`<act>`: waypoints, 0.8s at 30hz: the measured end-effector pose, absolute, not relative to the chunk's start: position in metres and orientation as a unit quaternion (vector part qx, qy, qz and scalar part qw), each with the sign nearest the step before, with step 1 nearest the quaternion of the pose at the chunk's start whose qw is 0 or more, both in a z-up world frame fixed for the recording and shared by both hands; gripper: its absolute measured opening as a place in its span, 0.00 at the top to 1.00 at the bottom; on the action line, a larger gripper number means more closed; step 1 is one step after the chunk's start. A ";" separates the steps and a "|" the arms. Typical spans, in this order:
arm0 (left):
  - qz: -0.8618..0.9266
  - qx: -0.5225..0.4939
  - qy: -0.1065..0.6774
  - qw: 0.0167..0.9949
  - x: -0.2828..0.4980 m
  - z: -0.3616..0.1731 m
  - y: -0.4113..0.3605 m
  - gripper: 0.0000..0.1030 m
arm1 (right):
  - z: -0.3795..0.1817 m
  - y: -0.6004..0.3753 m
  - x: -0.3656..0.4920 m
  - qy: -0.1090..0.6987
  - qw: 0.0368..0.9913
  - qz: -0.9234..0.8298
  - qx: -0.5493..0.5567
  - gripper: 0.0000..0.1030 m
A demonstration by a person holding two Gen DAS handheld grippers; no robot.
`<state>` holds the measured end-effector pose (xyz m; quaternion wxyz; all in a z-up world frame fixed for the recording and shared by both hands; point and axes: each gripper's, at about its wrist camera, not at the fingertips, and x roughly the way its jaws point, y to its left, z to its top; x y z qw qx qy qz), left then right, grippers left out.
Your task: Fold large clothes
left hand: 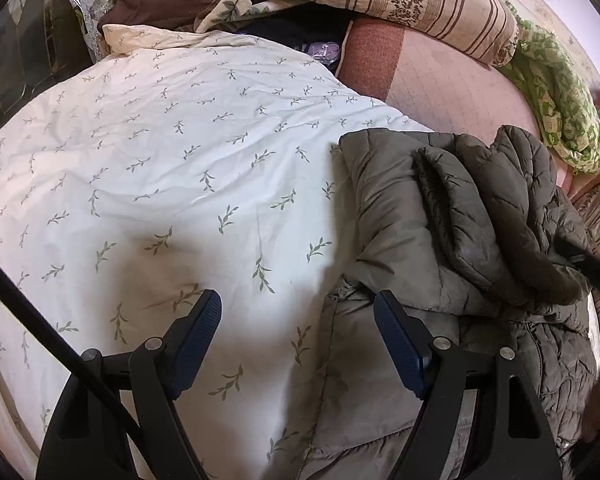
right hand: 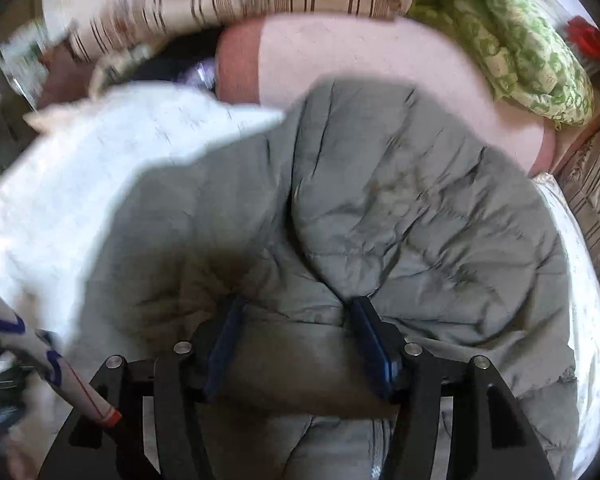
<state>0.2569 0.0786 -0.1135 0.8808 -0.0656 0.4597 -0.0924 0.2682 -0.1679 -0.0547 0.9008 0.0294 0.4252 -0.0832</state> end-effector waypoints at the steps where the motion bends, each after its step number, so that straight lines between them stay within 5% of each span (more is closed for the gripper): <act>1: -0.094 -0.064 0.461 0.880 0.257 -0.114 0.077 0.25 | -0.043 -0.173 0.258 0.406 0.909 -0.090 0.027 0.40; 5: -0.099 -0.052 0.460 0.881 0.255 -0.114 0.072 0.25 | -0.031 -0.209 0.232 0.380 0.912 -0.150 0.022 0.33; 11: -0.105 -0.046 0.465 0.878 0.255 -0.116 0.069 0.25 | -0.098 -0.275 0.260 0.480 0.857 -0.153 0.113 0.33; 18: -0.129 -0.068 0.473 0.869 0.247 -0.114 0.075 0.25 | -0.035 -0.301 0.202 0.454 0.870 -0.107 0.163 0.32; 24: -0.158 -0.124 0.455 0.868 0.200 -0.088 0.098 0.25 | 0.010 -0.372 0.064 0.433 0.866 -0.138 0.211 0.28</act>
